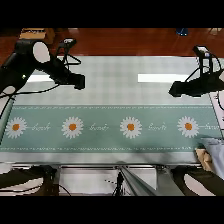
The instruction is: Fold the shirts.
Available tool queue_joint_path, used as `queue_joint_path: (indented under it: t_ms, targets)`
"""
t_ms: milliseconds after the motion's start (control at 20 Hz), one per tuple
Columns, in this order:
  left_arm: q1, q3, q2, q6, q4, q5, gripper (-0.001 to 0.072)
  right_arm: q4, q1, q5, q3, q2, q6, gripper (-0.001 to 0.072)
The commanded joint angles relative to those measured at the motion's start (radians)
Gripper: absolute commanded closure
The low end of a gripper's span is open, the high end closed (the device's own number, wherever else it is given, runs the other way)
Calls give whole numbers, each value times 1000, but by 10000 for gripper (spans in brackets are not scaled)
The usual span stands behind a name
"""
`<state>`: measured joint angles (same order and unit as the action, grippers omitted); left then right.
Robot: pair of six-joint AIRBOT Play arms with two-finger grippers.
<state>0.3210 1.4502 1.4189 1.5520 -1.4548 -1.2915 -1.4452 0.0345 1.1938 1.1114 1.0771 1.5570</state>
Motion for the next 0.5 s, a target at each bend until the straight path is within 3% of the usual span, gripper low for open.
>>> queue_joint_path:
  t_ms: [0, 450]
  targets:
    - [2, 1, 3, 5, -5, 0, -5, -4, 0, 2, 1, 0, -2, 117]
    - [2, 1, 25, 5, -4, 0, -5, -4, 0, 2, 1, 0, -2, 118]
